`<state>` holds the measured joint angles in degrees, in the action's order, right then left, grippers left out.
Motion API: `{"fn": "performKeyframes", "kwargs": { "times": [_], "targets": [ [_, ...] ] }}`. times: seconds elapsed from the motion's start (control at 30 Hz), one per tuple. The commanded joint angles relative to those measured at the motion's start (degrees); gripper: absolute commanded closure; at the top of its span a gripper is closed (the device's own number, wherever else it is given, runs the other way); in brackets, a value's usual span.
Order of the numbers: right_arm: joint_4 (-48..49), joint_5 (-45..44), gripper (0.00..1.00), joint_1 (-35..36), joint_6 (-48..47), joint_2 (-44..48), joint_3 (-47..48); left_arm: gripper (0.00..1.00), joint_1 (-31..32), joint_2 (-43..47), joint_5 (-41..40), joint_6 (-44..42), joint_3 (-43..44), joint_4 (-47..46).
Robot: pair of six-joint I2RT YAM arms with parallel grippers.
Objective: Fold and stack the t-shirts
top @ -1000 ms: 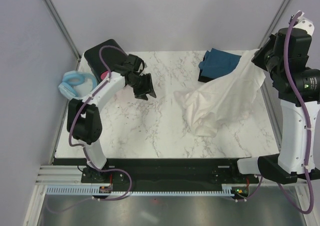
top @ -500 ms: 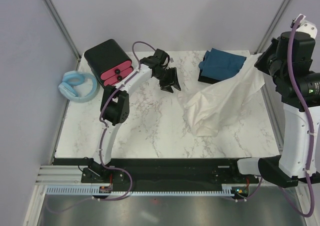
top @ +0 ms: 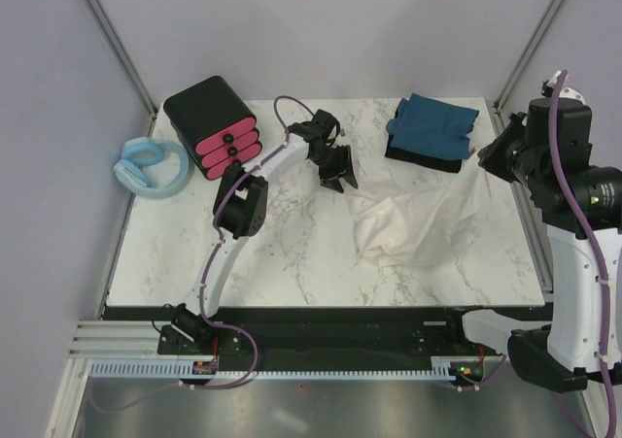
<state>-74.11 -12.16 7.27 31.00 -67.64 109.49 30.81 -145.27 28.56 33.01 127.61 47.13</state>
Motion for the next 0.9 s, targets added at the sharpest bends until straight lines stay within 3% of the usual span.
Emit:
{"fn": "performKeyframes", "kwargs": {
  "times": [0.0, 0.27, 0.53, 0.63, 0.67, 0.87],
  "targets": [
    [-0.6, 3.9, 1.00, -0.1, 3.2, 2.1, -3.1, 0.43, 2.0, -1.1, 0.1, 2.0, 5.2, -1.3],
    [-0.5, 11.1, 1.00, -0.1, 5.9, 7.6, -14.7, 0.42, 2.9, -1.9, -1.1, 3.8, 8.4, -3.3],
    [-1.0, 9.8, 1.00, -0.1, 6.0, 8.2, -13.3, 0.45, 3.2, -4.1, 0.2, 4.5, 9.0, -3.4],
    [-1.0, 9.4, 1.00, -0.1, 5.7, 8.1, -13.1, 0.77, 3.4, -3.4, -0.3, 4.1, 6.7, -3.3],
    [-1.0, 9.2, 1.00, -0.1, 5.6, 8.0, -12.8, 0.94, 3.4, -3.1, -0.5, 3.8, 6.1, -3.3],
    [-1.0, 7.5, 1.00, -0.1, 4.6, 6.6, -11.1, 0.98, 2.9, 4.1, -7.5, 2.1, -2.6, -3.0]
  ]
}}
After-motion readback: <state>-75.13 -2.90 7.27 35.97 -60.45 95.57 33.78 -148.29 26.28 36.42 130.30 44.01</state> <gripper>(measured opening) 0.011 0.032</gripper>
